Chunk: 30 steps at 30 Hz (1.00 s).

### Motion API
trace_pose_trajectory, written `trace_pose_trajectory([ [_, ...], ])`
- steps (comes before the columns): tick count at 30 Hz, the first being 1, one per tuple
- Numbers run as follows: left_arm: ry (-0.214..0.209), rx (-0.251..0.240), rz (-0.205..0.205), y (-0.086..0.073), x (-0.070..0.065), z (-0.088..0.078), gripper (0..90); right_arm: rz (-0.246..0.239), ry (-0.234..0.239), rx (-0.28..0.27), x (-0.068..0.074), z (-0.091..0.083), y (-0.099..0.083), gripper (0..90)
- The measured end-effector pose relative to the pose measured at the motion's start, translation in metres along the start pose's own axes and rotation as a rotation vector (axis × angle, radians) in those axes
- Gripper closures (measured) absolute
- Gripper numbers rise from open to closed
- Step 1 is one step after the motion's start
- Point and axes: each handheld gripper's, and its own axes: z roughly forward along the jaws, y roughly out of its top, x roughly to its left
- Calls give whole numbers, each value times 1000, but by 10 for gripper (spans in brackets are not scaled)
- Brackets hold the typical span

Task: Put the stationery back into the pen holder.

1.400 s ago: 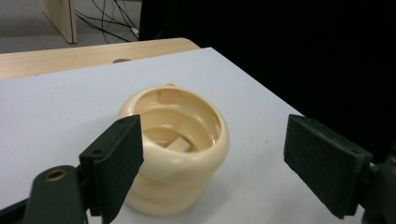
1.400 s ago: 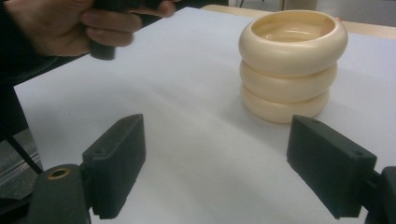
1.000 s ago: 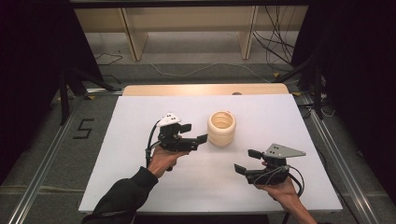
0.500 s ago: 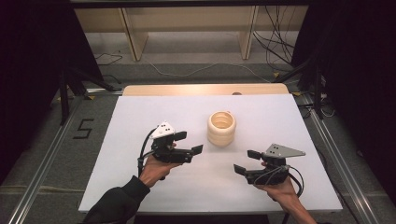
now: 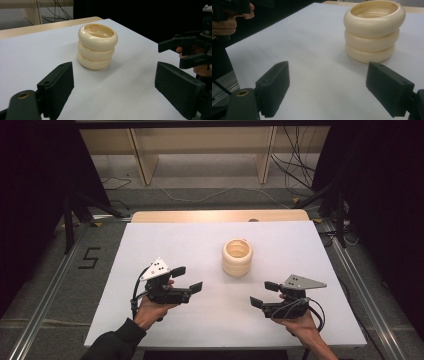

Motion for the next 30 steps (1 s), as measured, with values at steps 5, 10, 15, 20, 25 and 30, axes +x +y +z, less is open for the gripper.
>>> trace_pose_trajectory([
  [5,2,-4,4,-10,0,-9,149,3,-3,0,0,1,0,197],
  [10,18,2,-31,-22,8,-16,149,4,-4,2,2,0,0,195],
  [15,24,-16,-56,-26,8,-28,149,8,-3,1,2,-1,-1,194],
  [20,50,-11,-24,-30,6,-30,149,7,-5,0,2,0,-1,193],
  [25,51,-7,-15,-31,6,-28,148,9,-8,-5,2,0,-1,193],
  [30,57,-7,-13,-31,7,-27,149,8,-10,-9,1,-1,-1,192],
])
